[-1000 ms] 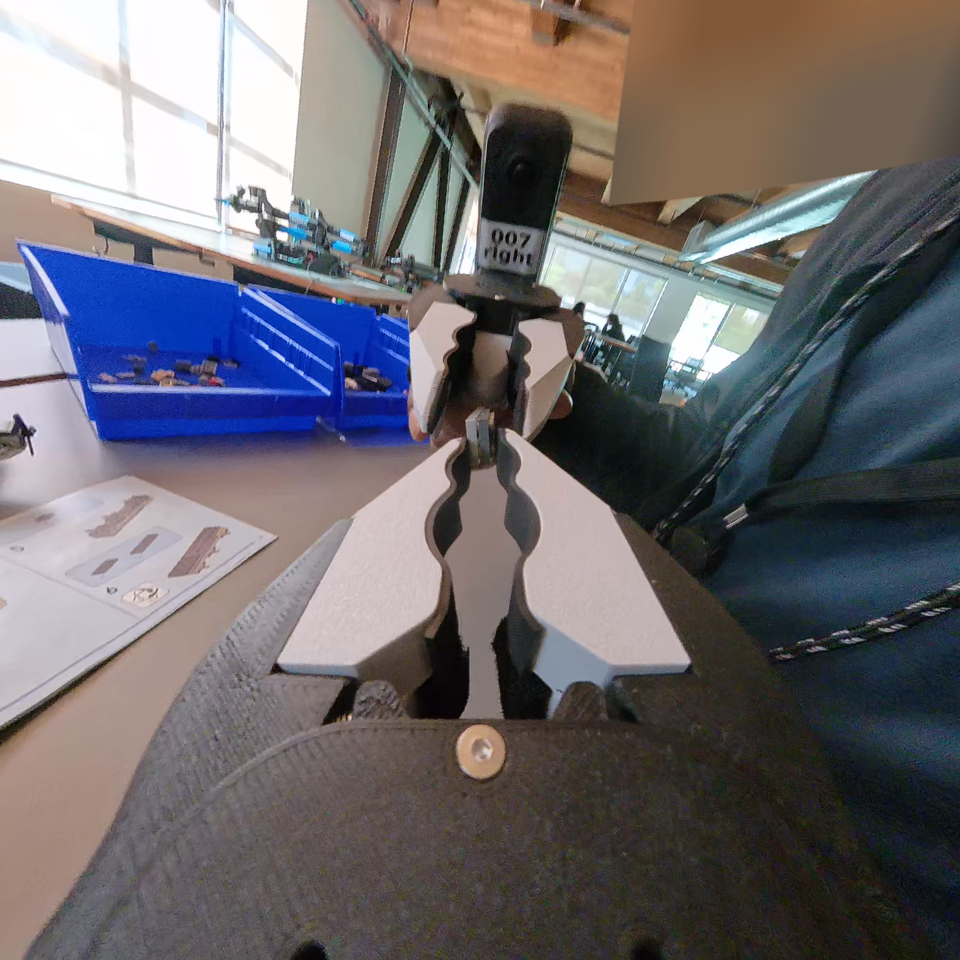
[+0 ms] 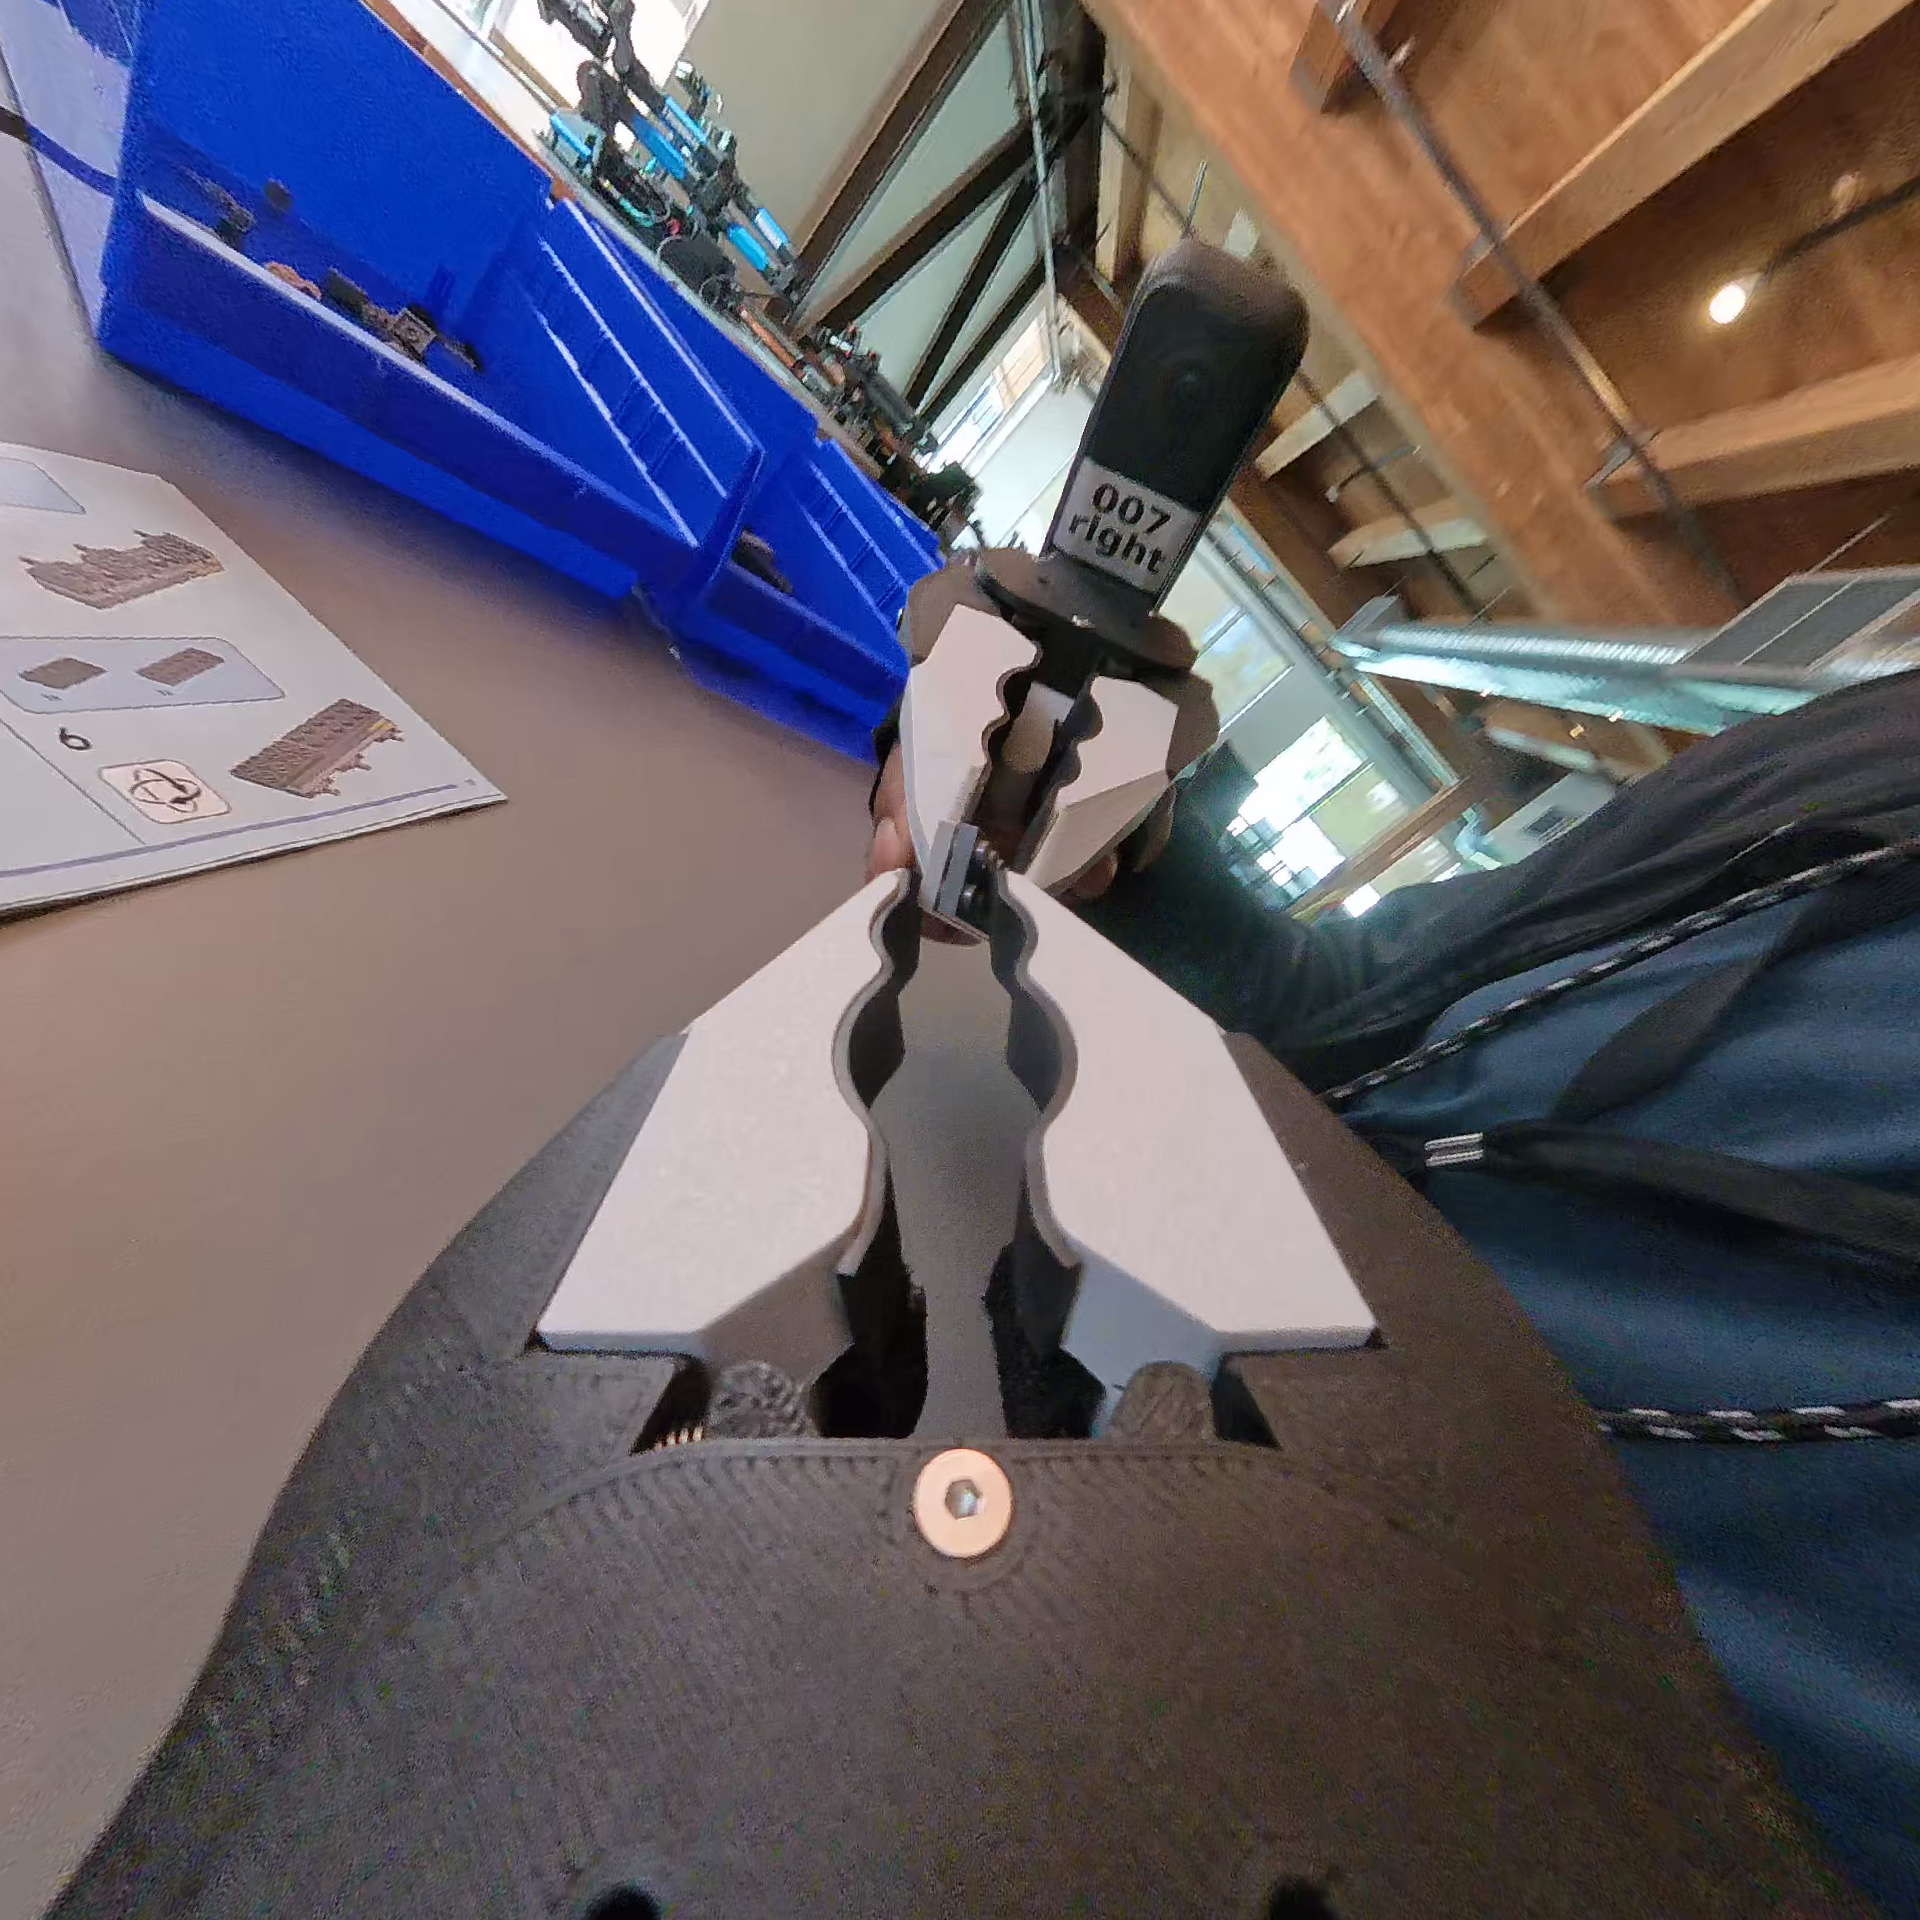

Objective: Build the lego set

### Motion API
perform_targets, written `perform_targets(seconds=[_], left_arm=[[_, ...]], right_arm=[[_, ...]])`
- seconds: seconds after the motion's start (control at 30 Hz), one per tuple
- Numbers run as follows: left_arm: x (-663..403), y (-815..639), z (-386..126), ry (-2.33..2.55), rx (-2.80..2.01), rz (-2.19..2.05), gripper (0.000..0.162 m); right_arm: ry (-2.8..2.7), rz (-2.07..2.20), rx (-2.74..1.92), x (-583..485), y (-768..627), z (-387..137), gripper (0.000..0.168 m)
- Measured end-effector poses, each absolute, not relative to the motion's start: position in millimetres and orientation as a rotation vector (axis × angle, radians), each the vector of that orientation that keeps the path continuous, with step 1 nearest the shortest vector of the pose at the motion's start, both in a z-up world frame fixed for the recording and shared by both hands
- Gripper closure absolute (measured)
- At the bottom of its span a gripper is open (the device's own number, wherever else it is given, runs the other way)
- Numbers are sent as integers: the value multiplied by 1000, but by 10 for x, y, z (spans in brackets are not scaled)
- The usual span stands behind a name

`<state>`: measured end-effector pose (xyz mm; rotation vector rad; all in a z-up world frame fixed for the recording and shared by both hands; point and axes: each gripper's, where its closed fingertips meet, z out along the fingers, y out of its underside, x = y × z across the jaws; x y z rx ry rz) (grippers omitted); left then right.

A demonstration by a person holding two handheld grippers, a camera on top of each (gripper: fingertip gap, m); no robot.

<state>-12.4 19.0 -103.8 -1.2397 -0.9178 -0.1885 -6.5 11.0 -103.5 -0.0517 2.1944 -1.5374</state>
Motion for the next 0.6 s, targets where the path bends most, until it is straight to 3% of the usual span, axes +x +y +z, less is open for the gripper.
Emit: perform_targets(seconds=[0.6], left_arm=[[-85,69,-660,-783,-1045,-181,153]], right_arm=[[2120,-1659,18,-22,-1,-674,157]])
